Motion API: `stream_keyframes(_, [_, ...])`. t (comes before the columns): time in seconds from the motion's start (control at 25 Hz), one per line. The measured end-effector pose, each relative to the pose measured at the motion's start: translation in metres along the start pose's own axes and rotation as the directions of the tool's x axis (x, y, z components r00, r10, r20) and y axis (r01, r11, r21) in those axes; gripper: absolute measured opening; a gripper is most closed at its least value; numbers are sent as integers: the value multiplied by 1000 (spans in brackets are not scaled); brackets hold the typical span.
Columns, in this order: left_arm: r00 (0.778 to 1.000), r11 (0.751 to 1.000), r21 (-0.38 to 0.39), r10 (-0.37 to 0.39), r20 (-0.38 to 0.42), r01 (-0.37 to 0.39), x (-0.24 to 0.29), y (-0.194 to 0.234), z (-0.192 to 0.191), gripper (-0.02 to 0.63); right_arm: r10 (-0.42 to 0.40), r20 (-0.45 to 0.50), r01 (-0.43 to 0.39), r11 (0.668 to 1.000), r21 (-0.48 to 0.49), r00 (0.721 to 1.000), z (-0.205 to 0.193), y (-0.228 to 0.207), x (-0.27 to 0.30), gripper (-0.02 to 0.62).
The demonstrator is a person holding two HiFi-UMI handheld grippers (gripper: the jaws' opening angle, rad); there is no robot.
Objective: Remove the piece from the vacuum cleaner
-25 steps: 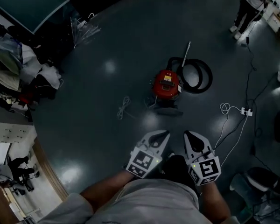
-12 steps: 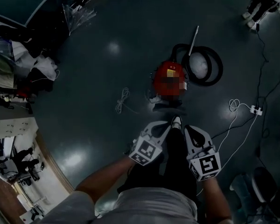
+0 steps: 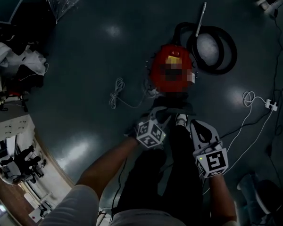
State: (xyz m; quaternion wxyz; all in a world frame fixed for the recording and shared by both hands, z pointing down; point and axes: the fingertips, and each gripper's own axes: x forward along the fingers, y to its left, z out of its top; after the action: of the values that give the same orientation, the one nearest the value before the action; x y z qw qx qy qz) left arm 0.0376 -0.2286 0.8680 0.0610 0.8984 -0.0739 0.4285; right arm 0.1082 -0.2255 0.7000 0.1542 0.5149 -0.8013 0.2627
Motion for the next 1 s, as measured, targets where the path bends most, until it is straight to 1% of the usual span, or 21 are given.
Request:
stream_keyframes(0.08, [999,999,42,-24,-41,26,25,0,-18,101,2,-13,-2,1000,2,1000,-18,-9,12,17])
stream_keyframes(0.16, [995,993,107,-43,-90,52,46,-2,-37,106,9,-21,-9,1000,0,1000,-28,-13,21,17])
stream_keyframes(0.28, [985,973,209,-66,-160,99,74,-6,-59,123,15,-28,-15,1000,-4,1000,-41,-20,30,17])
stream_keyframes(0.4, [970,950,276,-83,-227,146,96,-11,-76,141,18,-36,-18,1000,1,999,-53,-25,34,17])
stream_keyframes(0.48, [963,937,313,-72,-260,155,106,-12,-87,140,20,-42,-20,1000,3,999,-58,-28,34,17])
stream_keyframes(0.56, [959,926,347,-48,-278,147,114,-8,-92,136,18,-46,-18,1000,5,999,-60,-30,33,17])
stream_keyframes(0.64, [958,920,365,-33,-284,139,118,-4,-94,84,18,-46,-18,1000,6,999,-62,-32,31,17])
stream_keyframes(0.72, [958,920,364,-42,-284,149,120,-4,-94,43,18,-46,-18,1000,5,999,-63,-32,29,17])
stream_keyframes(1.0, [951,904,380,-81,-299,196,117,-11,-95,29,15,-64,-15,1000,6,998,-67,-28,22,17])
